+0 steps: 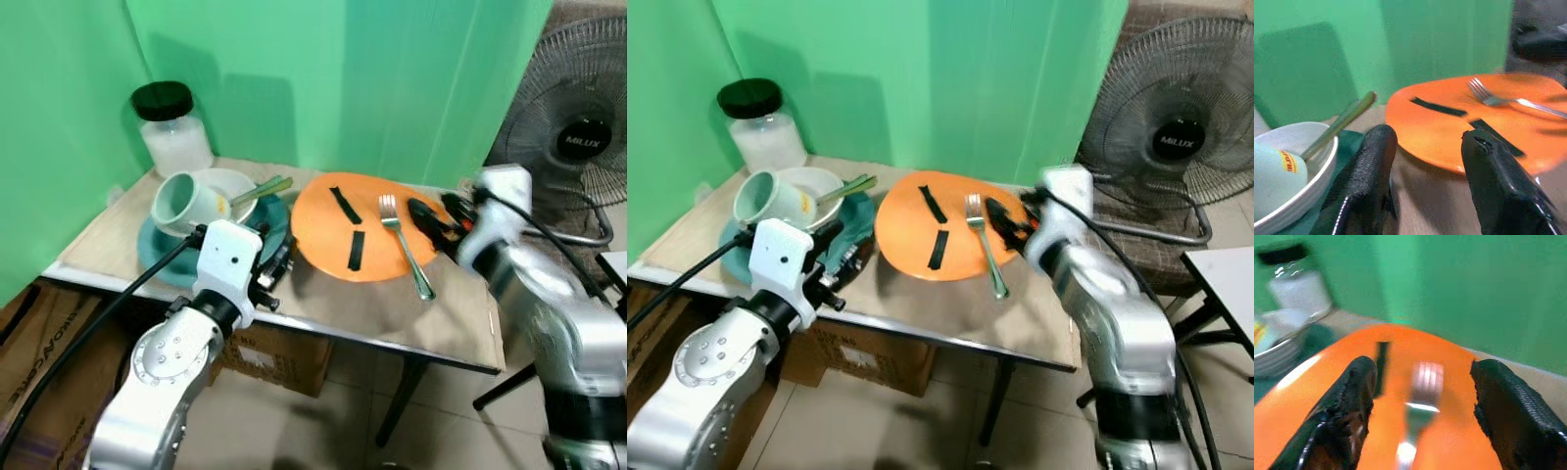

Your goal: Setting the table

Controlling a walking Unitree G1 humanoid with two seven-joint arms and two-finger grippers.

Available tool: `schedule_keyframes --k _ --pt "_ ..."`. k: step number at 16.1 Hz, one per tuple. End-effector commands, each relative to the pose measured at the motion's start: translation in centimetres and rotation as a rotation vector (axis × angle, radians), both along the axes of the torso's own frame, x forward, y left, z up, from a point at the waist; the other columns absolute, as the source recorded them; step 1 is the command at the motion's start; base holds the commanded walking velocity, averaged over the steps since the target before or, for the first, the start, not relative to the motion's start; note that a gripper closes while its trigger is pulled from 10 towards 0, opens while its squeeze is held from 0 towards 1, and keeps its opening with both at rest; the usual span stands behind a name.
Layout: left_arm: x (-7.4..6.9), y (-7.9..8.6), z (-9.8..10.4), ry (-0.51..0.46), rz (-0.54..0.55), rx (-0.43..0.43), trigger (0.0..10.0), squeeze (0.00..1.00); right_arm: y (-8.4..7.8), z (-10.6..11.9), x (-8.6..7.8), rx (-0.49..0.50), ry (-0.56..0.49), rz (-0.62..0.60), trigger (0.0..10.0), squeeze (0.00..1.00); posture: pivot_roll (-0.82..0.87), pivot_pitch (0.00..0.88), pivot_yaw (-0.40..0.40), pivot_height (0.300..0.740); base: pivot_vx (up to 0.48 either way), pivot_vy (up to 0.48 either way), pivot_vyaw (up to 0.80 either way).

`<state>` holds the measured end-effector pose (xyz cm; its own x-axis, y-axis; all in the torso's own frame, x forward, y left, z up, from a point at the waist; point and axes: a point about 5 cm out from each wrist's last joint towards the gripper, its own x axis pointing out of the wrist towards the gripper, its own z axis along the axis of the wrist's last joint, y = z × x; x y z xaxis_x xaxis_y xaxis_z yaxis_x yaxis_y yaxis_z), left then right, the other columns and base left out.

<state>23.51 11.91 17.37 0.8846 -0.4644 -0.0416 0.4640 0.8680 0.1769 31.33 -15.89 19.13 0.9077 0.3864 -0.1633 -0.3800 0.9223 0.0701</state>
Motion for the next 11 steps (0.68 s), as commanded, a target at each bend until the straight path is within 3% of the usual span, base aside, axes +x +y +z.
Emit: schedule_keyframes --k 1,6,7,8,9,10,11 --pt "0.0 -0.5 -0.1 0.012 -0.054 0.028 10.0 1.0 0.3 -0.3 0.6 -0.053 0.056 0.027 10.0 1.0 -0.08 0.046 0.034 0.74 0.0 0.0 0.0" --pt "0.0 -1.3 -0.1 0.055 -0.199 0.07 10.0 1.0 -0.1 0.7 4.2 -0.252 0.189 -0.022 10.0 1.0 -0.11 0.055 0.042 0.74 0.0 0.0 0.0" --pt "0.1 -1.4 -0.1 0.057 -0.204 0.074 10.0 1.0 -0.3 0.8 4.4 -0.263 0.209 -0.024 10.0 0.88 -0.11 0.058 0.042 0.74 0.0 0.0 0.0" --pt "0.1 -1.4 -0.1 0.057 -0.213 0.081 10.0 0.87 -0.5 0.9 4.6 -0.282 0.23 -0.032 10.0 0.0 -0.11 0.061 0.043 0.74 0.0 0.0 0.0" --pt "0.1 -1.4 -0.1 0.063 -0.23 0.093 10.0 0.62 -0.8 1.0 4.9 -0.301 0.262 -0.042 10.0 0.0 -0.11 0.065 0.042 0.74 0.0 0.0 0.0" --pt "0.0 -1.4 -0.1 0.066 -0.246 0.101 10.0 0.19 -0.9 1.2 5.0 -0.314 0.291 -0.049 10.0 0.0 -0.12 0.067 0.04 0.74 0.0 0.0 0.0" --pt "-0.1 -1.4 -0.1 0.068 -0.257 0.105 10.0 0.06 -1.1 1.2 4.9 -0.312 0.324 -0.052 10.0 0.0 -0.12 0.068 0.039 0.74 0.0 0.0 0.0"
